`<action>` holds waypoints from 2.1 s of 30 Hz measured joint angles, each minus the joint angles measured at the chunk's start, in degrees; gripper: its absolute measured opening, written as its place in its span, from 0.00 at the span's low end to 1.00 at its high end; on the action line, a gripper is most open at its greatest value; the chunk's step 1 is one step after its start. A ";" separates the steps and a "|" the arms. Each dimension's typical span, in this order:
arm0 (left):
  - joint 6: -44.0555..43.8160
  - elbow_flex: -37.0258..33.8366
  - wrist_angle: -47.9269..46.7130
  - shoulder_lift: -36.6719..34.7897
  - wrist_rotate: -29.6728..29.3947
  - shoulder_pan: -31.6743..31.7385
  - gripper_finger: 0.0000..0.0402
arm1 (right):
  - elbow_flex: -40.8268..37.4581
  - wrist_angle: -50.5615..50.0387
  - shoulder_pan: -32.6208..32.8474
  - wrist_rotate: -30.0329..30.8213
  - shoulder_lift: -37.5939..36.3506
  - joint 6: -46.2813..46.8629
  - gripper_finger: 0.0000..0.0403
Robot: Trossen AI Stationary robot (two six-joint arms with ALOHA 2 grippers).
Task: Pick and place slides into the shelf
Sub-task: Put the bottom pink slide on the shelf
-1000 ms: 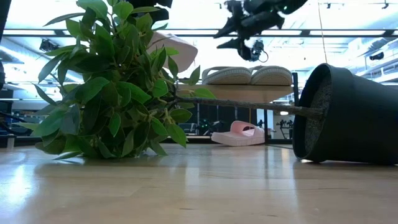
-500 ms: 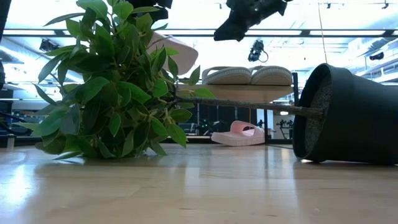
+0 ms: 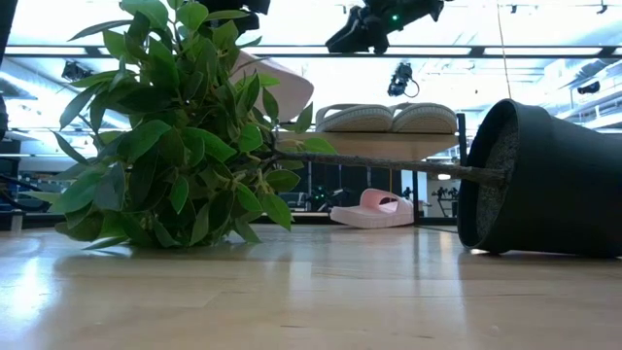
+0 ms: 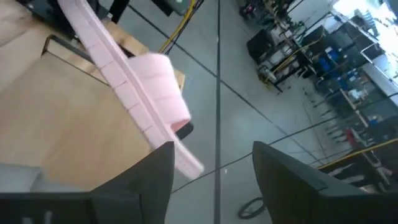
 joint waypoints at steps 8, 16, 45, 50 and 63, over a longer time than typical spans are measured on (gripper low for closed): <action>1.36 0.00 0.00 0.00 0.04 0.21 0.17 | 0.02 -0.05 -0.17 1.19 4.15 1.24 0.55; 1.93 0.00 0.00 0.00 0.06 0.22 0.19 | 0.00 3.77 0.02 3.81 8.19 0.76 0.55; 1.43 0.00 0.00 0.00 0.32 0.66 0.17 | 0.00 5.68 -0.04 6.72 8.04 7.28 0.55; 0.44 0.00 0.00 0.00 1.35 0.66 0.18 | 0.00 5.70 0.00 7.45 7.94 6.71 0.55; -1.21 0.00 0.00 0.00 2.05 0.66 0.18 | 0.00 4.72 0.49 7.50 7.76 -11.18 0.55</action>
